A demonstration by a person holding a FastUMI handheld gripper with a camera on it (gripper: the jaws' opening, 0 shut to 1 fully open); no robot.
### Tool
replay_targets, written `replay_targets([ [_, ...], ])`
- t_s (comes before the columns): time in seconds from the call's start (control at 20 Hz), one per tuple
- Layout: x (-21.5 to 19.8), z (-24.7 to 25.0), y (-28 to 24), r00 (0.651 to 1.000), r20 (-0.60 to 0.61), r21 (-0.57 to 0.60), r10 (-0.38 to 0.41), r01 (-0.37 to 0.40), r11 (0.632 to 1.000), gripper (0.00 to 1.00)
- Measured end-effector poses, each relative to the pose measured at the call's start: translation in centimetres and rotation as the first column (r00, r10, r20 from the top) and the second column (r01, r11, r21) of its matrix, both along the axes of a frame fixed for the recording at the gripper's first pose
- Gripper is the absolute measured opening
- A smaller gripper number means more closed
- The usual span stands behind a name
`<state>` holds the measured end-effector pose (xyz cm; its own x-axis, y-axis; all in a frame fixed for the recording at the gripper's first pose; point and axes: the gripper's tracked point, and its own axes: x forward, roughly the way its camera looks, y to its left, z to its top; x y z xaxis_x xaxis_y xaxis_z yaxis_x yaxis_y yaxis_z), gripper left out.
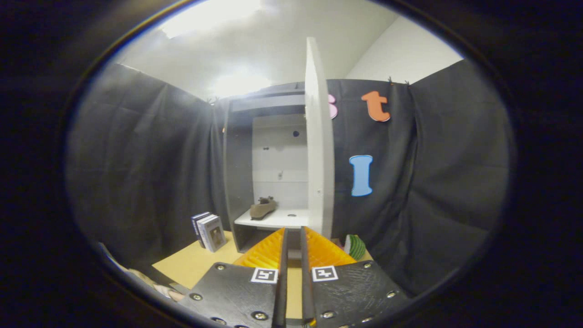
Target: Open the shoe cabinet door, grab the shoes and put them into the shoe cabinet, then close the shoe cabinet door.
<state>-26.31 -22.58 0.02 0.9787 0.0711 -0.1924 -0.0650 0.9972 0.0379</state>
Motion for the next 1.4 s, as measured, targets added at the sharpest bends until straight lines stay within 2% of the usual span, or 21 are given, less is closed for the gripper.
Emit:
replay_targets([
  [0.3, 0.9, -7.0, 6.7, 0.991, -0.088, -0.011, 0.097, -0.099, 0.995, 0.13],
  [0.45, 2.0, -11.3, 8.8, 0.985, -0.136, -0.026, 0.105, -0.109, 0.994, 0.13],
  [0.6, 3.3, -16.8, 10.2, 0.975, -0.211, -0.029, 0.075, -0.083, 0.996, 0.13],
  [0.7, 3.3, -21.5, 11.7, 0.948, -0.308, 0.004, 0.082, -0.085, 0.996, 0.13],
  [0.85, 4.1, -27.4, 12.7, 0.92, -0.387, -0.018, 0.068, -0.081, 0.997, 0.14],
  [0.9, 4.1, -29.3, 12.9, 0.911, -0.408, -0.028, 0.066, -0.085, 0.996, 0.24],
  [0.95, 3.8, -31.3, 13.3, 0.898, -0.435, -0.037, 0.065, -0.09, 0.995, 0.25],
  [1.15, 3.4, -39.7, 13.9, 0.839, -0.541, -0.059, 0.052, -0.1, 0.993, 0.27],
  [1.4, 3.2, -47.6, 14.0, 0.786, -0.618, -0.105, 0.018, -0.106, 0.989, 0.27],
])
